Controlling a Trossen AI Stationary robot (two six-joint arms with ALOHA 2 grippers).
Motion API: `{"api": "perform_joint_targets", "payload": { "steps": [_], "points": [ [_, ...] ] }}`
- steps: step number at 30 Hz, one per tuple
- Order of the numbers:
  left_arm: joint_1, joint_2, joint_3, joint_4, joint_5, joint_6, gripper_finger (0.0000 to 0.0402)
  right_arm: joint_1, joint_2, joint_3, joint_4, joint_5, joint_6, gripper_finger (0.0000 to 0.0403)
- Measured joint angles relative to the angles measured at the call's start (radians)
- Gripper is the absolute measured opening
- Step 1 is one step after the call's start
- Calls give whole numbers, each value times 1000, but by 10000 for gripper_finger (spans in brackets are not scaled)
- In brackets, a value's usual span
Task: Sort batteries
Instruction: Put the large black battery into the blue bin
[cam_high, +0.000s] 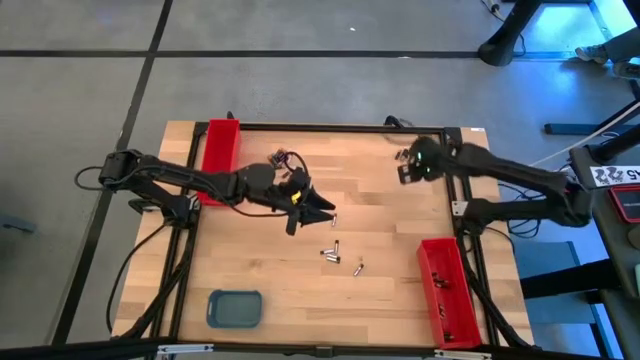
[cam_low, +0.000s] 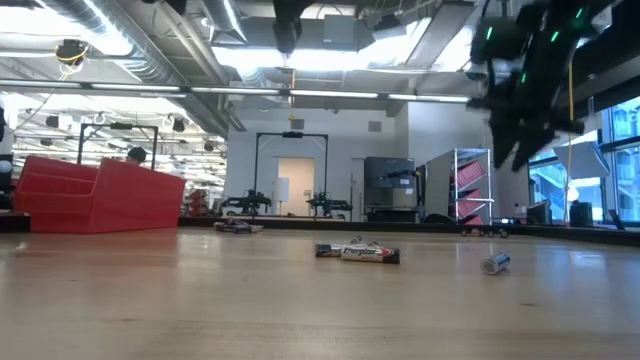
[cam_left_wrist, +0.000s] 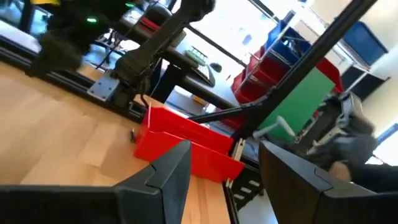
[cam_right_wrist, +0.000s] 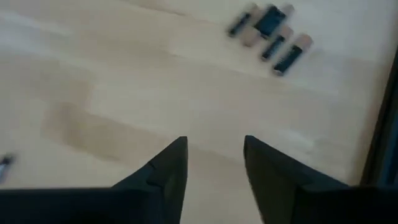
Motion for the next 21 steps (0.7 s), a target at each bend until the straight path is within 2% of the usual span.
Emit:
{"api": "perform_joint_targets", "payload": {
  "steps": [4,8,17,21],
  "points": [
    [-18,0,0,-1,-34,-40,176,-231,106,-15,41,-26,-92,184],
    [-28,0,0,-8,-48,-70,176,-353,229,-15,130,-25,-102,186],
    [-29,0,0,-34,-67,-153,176,-393,407,-15,250,-26,-128,186],
    [-29,0,0,-53,-73,-156,176,-376,456,0,253,36,-106,186]
  ]
}}
